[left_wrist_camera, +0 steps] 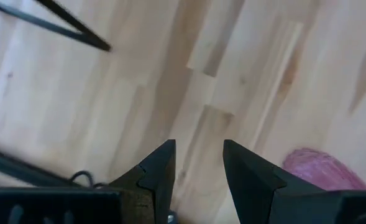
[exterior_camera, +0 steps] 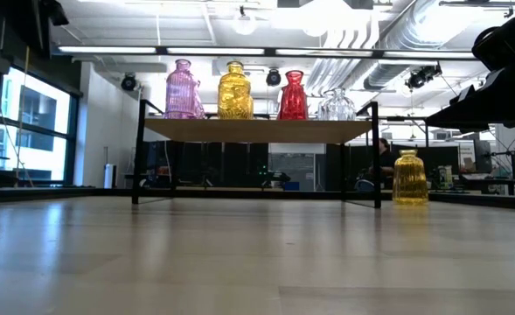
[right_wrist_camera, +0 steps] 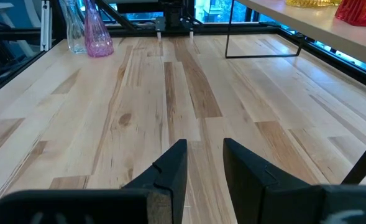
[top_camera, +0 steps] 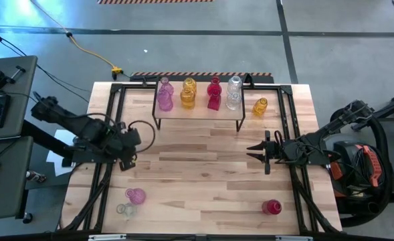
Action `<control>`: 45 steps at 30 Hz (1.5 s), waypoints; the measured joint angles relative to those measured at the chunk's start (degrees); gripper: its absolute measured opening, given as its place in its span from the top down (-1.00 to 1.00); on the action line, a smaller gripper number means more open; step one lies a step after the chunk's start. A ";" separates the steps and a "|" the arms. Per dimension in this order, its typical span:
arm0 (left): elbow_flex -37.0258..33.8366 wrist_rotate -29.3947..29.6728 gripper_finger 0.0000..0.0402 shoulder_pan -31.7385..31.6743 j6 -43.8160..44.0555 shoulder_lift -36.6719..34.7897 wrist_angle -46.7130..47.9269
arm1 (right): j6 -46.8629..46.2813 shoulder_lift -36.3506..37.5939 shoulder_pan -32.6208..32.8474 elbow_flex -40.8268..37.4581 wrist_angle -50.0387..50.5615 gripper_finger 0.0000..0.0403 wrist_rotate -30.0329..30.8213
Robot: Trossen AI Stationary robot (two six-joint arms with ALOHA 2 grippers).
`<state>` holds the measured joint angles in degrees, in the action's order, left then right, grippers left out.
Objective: Sort vases onto shelf
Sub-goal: Put the purple vase on the shelf aligned with the other purple vases
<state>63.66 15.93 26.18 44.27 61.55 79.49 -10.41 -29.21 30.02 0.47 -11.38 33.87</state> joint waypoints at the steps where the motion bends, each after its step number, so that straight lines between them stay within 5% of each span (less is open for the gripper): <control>1: -0.44 -0.21 0.37 0.92 0.66 -0.01 -0.77 | 0.00 0.00 -0.02 -0.02 0.00 0.57 0.00; 12: -2.25 -2.62 0.37 13.02 11.14 2.31 -4.81 | 0.00 -0.02 -0.02 -0.01 -0.01 0.57 -0.01; 26: -2.27 -5.53 0.37 26.95 9.00 6.76 -9.72 | 0.00 -0.01 -0.01 -0.02 0.00 0.57 -0.02; 45: 4.90 -4.90 0.37 30.08 -0.45 13.76 -10.13 | 0.00 -0.01 0.00 -0.02 -0.01 0.57 -0.01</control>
<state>68.56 11.02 56.26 43.82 75.31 69.37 -10.41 -29.22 30.02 0.45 -11.38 33.85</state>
